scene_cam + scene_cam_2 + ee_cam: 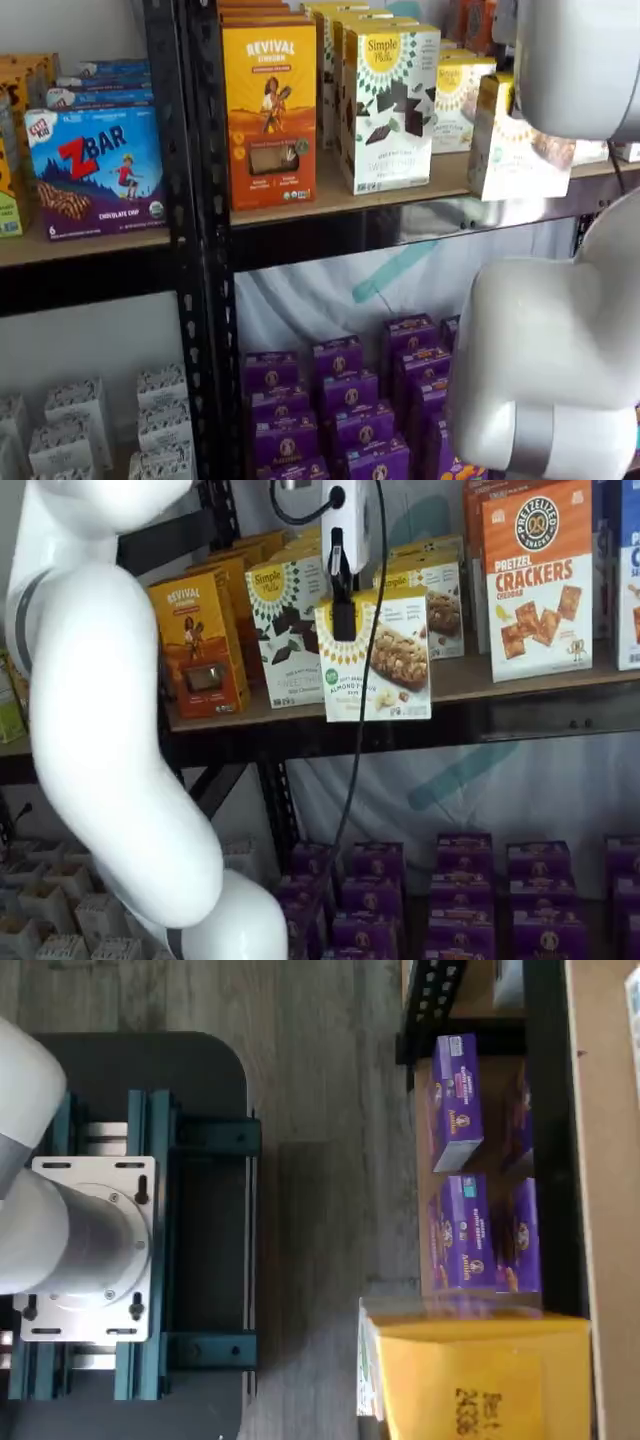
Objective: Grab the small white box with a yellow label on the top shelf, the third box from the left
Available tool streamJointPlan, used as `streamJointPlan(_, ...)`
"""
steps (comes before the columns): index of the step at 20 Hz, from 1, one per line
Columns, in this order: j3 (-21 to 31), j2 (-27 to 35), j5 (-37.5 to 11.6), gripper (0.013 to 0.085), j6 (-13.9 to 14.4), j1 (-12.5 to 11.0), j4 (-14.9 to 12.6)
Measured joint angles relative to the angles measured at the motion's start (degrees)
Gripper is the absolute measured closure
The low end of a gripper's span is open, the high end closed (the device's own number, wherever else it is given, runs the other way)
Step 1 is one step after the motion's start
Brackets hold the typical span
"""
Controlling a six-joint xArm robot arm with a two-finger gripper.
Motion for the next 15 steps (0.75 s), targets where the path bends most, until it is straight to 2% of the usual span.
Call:
streamJointPlan(8, 3.38, -3.97, 1.66, 0.065, 1.43, 1.87, -1.49)
streamJointPlan(15, 6.69, -7.53, 2.52, 0.065, 2.83, 3.31, -1.67)
